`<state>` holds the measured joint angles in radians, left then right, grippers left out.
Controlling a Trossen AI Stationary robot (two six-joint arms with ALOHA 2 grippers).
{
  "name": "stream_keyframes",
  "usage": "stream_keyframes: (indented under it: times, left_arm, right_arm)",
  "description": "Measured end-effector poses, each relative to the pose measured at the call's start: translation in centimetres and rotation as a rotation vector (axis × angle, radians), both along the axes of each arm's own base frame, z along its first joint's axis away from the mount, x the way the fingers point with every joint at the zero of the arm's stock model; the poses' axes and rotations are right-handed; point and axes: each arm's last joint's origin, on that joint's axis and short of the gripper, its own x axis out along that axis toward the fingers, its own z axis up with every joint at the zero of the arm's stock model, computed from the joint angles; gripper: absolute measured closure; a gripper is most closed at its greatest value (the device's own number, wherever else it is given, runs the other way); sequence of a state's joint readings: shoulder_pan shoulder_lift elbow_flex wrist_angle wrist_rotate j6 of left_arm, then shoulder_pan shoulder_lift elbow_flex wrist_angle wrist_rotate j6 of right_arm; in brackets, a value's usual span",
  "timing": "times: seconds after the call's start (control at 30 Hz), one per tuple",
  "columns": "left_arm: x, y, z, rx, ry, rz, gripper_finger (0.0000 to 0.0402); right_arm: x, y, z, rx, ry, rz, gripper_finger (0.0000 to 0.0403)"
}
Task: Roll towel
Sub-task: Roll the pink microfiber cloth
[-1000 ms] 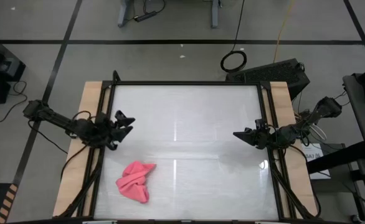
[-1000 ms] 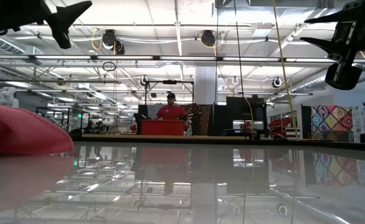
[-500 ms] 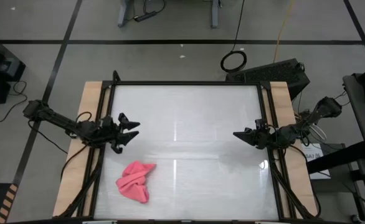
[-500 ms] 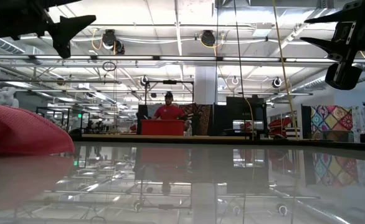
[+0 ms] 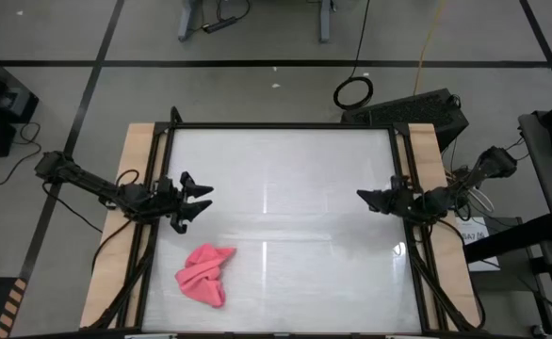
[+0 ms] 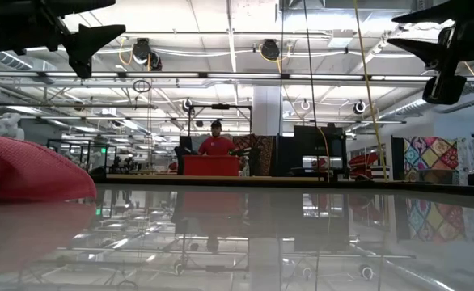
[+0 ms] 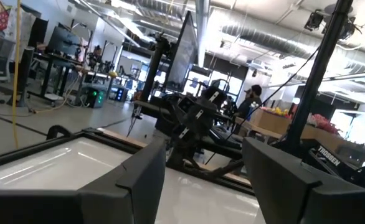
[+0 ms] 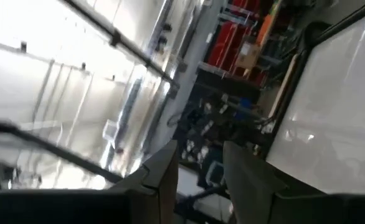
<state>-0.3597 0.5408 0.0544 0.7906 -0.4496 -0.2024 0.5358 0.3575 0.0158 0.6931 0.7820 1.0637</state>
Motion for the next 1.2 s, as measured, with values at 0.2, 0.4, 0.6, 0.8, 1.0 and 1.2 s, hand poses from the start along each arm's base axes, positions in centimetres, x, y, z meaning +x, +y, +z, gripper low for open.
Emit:
stream_keyframes:
  times: [0.2, 0.4, 0.6, 0.8, 1.0, 1.2]
  left_arm:
    - [0.0, 0.0, 0.0, -0.001, -0.002, 0.0, 0.0182]
    - [0.0, 0.0, 0.1, -0.003, -0.008, 0.0, 0.0182]
    - [-0.1, 0.1, 0.3, -0.014, -0.032, 0.005, 0.0182]
    - [-0.2, 0.1, 0.6, -0.028, -0.065, 0.004, 0.0182]
    - [-0.3, 0.1, 0.8, -0.036, -0.088, 0.003, 0.0182]
    - [-0.3, 0.1, 0.8, -0.035, -0.086, 0.002, 0.0182]
  right_arm:
    - [-0.2, -0.3, 0.9, 0.02, -0.085, -0.021, 0.0284]
    - [-1.3, -0.8, 8.1, -0.23, -0.387, -0.041, 0.0284]
    - [-0.3, -0.5, 18.7, -0.575, -0.295, -0.152, 0.0284]
    - [3.9, 1.1, 27.0, -0.842, -0.072, -0.178, 0.0284]
    - [9.2, 2.9, 29.8, -1.101, 0.284, -0.027, 0.0284]
    - [15.3, 4.6, 27.8, -1.225, 0.612, 0.258, 0.0284]
